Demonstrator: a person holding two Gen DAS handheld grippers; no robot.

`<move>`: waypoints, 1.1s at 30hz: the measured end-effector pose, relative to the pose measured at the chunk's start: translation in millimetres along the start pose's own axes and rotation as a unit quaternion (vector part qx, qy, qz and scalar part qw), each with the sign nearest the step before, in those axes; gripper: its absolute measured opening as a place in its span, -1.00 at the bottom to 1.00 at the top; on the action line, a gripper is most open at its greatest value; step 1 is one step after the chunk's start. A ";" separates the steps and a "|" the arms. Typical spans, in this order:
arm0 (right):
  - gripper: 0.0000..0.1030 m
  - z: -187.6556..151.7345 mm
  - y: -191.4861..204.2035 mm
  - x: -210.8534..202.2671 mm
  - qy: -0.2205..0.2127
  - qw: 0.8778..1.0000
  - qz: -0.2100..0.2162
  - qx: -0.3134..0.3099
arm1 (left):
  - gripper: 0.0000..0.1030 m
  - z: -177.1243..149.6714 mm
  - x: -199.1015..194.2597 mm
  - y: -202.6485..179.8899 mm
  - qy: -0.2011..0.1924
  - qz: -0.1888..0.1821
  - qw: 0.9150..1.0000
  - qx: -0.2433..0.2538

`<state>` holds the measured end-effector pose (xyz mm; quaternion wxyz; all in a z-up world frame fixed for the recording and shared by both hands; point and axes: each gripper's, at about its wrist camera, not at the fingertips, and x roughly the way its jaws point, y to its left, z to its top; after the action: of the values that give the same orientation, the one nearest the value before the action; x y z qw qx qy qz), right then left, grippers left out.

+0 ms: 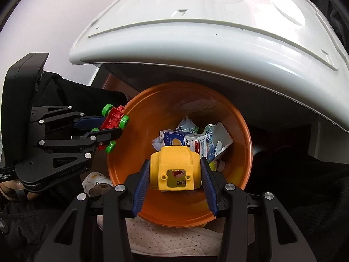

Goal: Collect trash

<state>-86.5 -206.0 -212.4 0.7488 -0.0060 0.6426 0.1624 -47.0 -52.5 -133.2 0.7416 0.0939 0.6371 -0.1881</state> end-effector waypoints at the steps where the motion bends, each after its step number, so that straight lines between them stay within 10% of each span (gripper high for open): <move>1: -0.11 -0.4 -0.2 -0.4 -0.001 1.000 0.000 0.000 | -0.49 0.5 0.3 0.0 0.000 0.003 1.000 -0.001; 6: 0.17 -1.2 -3.8 -5.9 -0.016 1.000 -0.002 0.010 | 0.11 2.4 1.2 -1.6 -0.003 0.007 1.000 0.000; 13: 0.26 -2.4 -13.6 -20.1 -0.043 0.998 -0.004 0.037 | 0.25 1.8 -1.8 -3.7 -0.006 0.013 1.000 0.003; 19: 0.72 1.4 -20.1 -35.8 -0.076 0.996 -0.010 0.056 | 0.40 5.5 -15.6 -3.3 -0.027 0.020 0.999 0.005; 33: 0.90 103.6 -81.2 -92.7 -0.260 0.946 -0.099 0.165 | 0.78 106.1 -93.9 35.9 -0.212 0.079 0.972 -0.063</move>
<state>22.2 -282.2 -121.2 0.8925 0.0966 0.4400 -0.0249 52.7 -45.0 -26.6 0.8769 0.0554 0.4660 -0.1040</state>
